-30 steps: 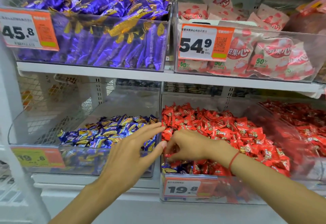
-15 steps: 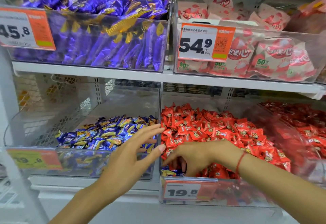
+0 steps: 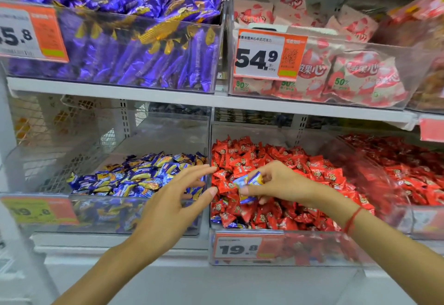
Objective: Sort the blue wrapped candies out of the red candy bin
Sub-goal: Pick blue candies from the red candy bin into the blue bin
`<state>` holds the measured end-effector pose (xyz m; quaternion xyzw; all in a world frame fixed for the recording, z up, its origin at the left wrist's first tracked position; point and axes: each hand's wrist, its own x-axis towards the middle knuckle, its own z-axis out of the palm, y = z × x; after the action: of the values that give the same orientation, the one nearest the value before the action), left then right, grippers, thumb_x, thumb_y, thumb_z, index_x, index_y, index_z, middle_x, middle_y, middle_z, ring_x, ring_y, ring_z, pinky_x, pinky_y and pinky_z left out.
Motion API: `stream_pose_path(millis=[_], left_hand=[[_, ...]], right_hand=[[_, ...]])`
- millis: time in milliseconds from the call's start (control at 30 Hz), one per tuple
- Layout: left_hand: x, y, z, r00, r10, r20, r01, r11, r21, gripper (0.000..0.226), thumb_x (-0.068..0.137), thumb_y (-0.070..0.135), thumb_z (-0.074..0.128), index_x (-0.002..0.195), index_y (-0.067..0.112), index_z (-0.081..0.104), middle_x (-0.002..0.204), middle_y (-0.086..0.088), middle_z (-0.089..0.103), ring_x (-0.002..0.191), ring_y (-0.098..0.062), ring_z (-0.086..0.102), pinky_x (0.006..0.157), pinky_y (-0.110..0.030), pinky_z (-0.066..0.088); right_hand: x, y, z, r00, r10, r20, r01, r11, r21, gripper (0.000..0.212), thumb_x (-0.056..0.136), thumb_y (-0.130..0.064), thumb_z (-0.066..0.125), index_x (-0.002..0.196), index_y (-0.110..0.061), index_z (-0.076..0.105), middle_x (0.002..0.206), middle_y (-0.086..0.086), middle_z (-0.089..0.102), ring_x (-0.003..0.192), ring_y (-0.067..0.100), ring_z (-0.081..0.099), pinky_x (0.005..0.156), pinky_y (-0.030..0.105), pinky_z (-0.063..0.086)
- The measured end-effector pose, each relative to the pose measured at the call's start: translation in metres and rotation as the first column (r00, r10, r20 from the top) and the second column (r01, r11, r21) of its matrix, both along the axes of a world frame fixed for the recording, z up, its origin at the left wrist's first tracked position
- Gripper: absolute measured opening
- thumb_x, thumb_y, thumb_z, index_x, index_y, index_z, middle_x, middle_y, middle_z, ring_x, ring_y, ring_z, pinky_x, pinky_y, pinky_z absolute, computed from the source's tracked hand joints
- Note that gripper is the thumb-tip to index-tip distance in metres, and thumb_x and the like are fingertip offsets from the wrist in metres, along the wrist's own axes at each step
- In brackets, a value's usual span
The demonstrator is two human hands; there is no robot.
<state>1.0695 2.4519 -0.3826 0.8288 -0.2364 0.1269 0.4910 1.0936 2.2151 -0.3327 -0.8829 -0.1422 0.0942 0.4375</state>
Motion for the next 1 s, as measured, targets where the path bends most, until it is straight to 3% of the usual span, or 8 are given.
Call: stream_pose_path(millis=[67, 167, 433, 500, 600, 700, 833, 1000], left_hand=[[-0.002, -0.005, 0.0, 0.994, 0.086, 0.065, -0.088, 0.996, 0.028, 0.044, 0.079, 0.065, 0.048, 0.122, 0.054, 0.055, 0.133, 0.039, 0.044, 0.123, 0.014, 0.042, 0.102, -0.026, 0.042], [-0.006, -0.015, 0.005, 0.975, 0.156, 0.16, -0.162, 0.986, 0.027, 0.04, 0.087, 0.064, 0.052, 0.123, 0.047, 0.058, 0.128, 0.037, 0.047, 0.123, 0.015, 0.039, 0.101, -0.013, 0.032], [-0.01, -0.024, 0.012, 0.986, 0.108, 0.124, -0.123, 0.984, 0.125, 0.037, 0.093, 0.055, 0.048, 0.123, 0.038, 0.062, 0.129, 0.028, 0.05, 0.122, 0.008, 0.04, 0.1, -0.018, 0.03], [-0.014, -0.028, 0.017, 0.987, 0.12, 0.11, -0.132, 0.985, 0.114, 0.039, 0.094, 0.05, 0.047, 0.124, 0.033, 0.063, 0.13, 0.023, 0.052, 0.122, 0.005, 0.039, 0.099, -0.017, 0.027], [-0.021, -0.03, 0.025, 0.982, 0.152, 0.111, -0.157, 0.987, 0.036, 0.033, 0.095, 0.041, 0.053, 0.122, 0.025, 0.066, 0.129, 0.016, 0.056, 0.124, -0.003, 0.042, 0.098, -0.016, 0.027], [-0.024, -0.021, 0.029, 0.973, 0.186, 0.135, -0.178, 0.981, -0.07, 0.03, 0.091, 0.038, 0.061, 0.115, 0.022, 0.069, 0.122, 0.017, 0.058, 0.119, -0.003, 0.044, 0.097, -0.009, 0.024], [-0.024, -0.003, 0.032, 0.978, 0.192, 0.084, -0.161, 0.945, -0.283, 0.019, 0.088, 0.037, 0.066, 0.107, 0.033, 0.065, 0.1, 0.028, 0.061, 0.098, 0.007, 0.056, 0.086, -0.022, 0.046], [-0.013, 0.018, 0.041, 0.966, 0.258, -0.012, -0.217, 0.785, -0.58, 0.019, 0.086, 0.02, 0.071, 0.102, 0.026, 0.063, 0.098, 0.009, 0.069, 0.091, -0.005, 0.067, 0.076, -0.017, 0.052]], right_hand=[[-0.01, -0.002, 0.004, 0.995, -0.061, -0.085, 0.075, 0.982, 0.175, 0.009, 0.086, -0.018, 0.07, 0.082, -0.011, 0.073, 0.075, -0.001, 0.069, 0.065, 0.003, 0.063, 0.065, 0.017, 0.054], [-0.022, 0.003, 0.006, 0.977, -0.028, -0.211, 0.101, 0.934, 0.343, 0.018, 0.088, -0.019, 0.067, 0.104, -0.012, 0.068, 0.082, -0.001, 0.07, 0.072, 0.005, 0.064, 0.073, 0.018, 0.056], [-0.035, 0.034, 0.001, 0.914, -0.17, -0.368, 0.321, 0.859, 0.399, 0.008, 0.095, -0.012, 0.056, 0.1, -0.013, 0.05, 0.084, 0.005, 0.05, 0.062, 0.013, 0.049, 0.059, 0.024, 0.037], [-0.041, 0.045, 0.006, 0.917, -0.133, -0.376, 0.311, 0.828, 0.466, 0.001, 0.094, -0.011, 0.05, 0.095, -0.011, 0.049, 0.079, 0.003, 0.049, 0.062, 0.014, 0.045, 0.061, 0.027, 0.033], [-0.052, 0.065, 0.02, 0.912, -0.023, -0.408, 0.295, 0.728, 0.618, 0.016, 0.088, -0.012, 0.035, 0.088, -0.007, 0.051, 0.069, 0.003, 0.051, 0.06, 0.014, 0.045, 0.062, 0.028, 0.03], [-0.057, 0.083, 0.03, 0.929, -0.099, -0.358, 0.317, 0.714, 0.624, 0.019, 0.089, -0.003, 0.032, 0.086, -0.007, 0.05, 0.074, 0.005, 0.055, 0.061, 0.014, 0.05, 0.061, 0.026, 0.038], [-0.06, 0.106, 0.04, 0.978, -0.106, -0.179, 0.188, 0.817, 0.545, 0.027, 0.098, 0.001, 0.039, 0.108, -0.005, 0.064, 0.095, 0.005, 0.069, 0.085, 0.012, 0.066, 0.083, 0.026, 0.055], [-0.041, 0.137, 0.046, 0.942, -0.334, 0.013, 0.286, 0.825, 0.487, 0.015, 0.092, -0.011, 0.061, 0.106, -0.007, 0.065, 0.088, 0.005, 0.067, 0.074, 0.011, 0.064, 0.072, 0.023, 0.059]])
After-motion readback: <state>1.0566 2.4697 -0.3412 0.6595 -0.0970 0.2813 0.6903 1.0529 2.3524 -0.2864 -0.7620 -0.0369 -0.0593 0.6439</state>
